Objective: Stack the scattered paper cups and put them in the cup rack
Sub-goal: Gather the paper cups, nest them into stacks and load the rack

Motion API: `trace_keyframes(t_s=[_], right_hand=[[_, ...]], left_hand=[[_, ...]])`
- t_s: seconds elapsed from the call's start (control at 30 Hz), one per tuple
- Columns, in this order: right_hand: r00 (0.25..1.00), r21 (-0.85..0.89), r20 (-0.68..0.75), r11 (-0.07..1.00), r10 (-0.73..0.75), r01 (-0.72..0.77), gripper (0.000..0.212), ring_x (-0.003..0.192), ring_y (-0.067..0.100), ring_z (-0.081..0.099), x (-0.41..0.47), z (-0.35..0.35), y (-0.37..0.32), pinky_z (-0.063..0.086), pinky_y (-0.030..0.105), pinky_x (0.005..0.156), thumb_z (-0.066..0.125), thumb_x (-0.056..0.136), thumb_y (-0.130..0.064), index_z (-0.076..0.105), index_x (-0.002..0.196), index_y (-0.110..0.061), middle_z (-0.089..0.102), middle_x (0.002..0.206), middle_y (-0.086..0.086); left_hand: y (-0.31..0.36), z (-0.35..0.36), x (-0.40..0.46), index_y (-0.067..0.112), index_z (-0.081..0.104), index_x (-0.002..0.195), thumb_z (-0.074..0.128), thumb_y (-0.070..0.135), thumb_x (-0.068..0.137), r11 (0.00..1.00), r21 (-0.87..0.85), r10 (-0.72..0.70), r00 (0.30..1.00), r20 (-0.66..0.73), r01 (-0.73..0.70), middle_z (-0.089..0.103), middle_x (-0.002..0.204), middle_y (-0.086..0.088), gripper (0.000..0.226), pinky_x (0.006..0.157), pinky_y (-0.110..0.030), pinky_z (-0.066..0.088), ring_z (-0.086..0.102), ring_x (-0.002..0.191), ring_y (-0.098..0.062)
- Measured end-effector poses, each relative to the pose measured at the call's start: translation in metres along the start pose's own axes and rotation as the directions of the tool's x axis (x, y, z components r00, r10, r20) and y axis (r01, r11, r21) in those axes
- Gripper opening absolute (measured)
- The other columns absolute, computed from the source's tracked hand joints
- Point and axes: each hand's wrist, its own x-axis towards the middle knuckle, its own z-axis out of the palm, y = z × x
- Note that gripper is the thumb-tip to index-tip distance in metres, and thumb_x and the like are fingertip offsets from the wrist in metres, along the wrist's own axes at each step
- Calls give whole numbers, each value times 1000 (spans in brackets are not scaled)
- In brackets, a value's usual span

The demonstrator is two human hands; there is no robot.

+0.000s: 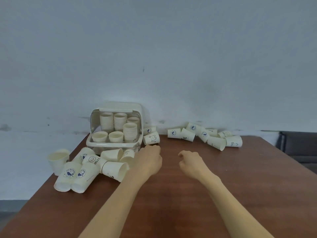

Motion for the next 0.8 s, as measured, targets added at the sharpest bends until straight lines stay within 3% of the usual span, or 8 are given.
trace_keyframes(t_s=[0.37, 0.57, 0.7, 0.8], right_hand=[[995, 23, -68, 998, 66, -64, 44, 113, 31, 53, 27, 10, 59, 47, 38, 90, 38, 91, -15, 51, 133, -18, 60, 122, 10], [991, 77, -112, 995, 68, -60, 42, 105, 27, 59, 63, 27, 68, 48, 35, 86, 38, 93, -14, 51, 133, -17, 66, 111, 7], [991, 109, -121, 993, 55, -42, 41, 104, 26, 60, 85, 43, 71, 49, 36, 87, 39, 92, -14, 52, 132, -18, 66, 111, 6], [991, 118, -118, 992, 57, -43, 41, 106, 25, 59, 101, 52, 75, 49, 35, 88, 39, 92, -15, 52, 132, -19, 65, 113, 5]], left_hand=[[14, 52, 70, 18, 57, 112, 41, 21, 92, 998, 47, 39, 997, 73, -43, 62, 115, -7, 26, 84, -42, 48, 57, 103, -31], [-3, 81, 122, 17, 55, 108, 40, 17, 92, 992, 109, 48, 993, 104, -59, 62, 111, -6, 21, 74, -37, 45, 58, 102, -29], [-13, 100, 156, 16, 51, 116, 42, 16, 93, 979, 186, 63, 994, 89, -79, 60, 112, -8, 25, 71, -37, 42, 59, 102, -30], [-17, 111, 181, 14, 47, 110, 48, 9, 90, 960, 262, 74, 993, 87, -94, 60, 105, -8, 21, 65, -36, 38, 60, 95, -30]])
